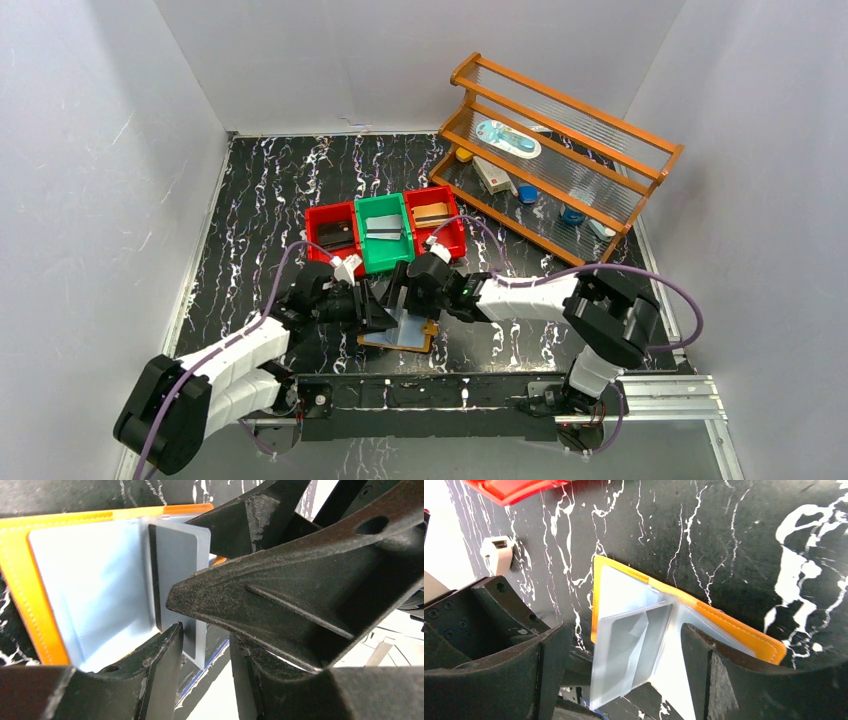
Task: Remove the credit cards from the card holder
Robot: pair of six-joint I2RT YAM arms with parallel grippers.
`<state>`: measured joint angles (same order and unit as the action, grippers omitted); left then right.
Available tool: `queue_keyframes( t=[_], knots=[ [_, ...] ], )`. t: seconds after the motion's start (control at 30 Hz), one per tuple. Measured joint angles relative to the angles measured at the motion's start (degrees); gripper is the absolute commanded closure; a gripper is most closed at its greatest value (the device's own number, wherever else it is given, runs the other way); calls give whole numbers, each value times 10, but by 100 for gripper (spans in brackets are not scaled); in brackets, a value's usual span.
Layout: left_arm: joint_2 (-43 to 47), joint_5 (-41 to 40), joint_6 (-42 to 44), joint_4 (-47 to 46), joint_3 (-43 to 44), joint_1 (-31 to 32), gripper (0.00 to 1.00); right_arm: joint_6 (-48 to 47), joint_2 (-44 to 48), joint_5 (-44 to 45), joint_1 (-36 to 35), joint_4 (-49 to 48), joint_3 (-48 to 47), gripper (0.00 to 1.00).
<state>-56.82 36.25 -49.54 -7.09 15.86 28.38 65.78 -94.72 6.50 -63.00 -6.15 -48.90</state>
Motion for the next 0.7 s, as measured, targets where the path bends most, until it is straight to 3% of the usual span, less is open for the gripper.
queue_keyframes(
  t=[0.23,0.43,0.7],
  knots=[
    [-64,17,5,-61,32,30,60,4,64,69,1,81,0,12],
    [-141,32,11,-93,77,71,57,33,161,114,-5,108,59,30],
    [17,-138,41,68,104,88,50,40,200,98,-9,91,110,46]
  ],
)
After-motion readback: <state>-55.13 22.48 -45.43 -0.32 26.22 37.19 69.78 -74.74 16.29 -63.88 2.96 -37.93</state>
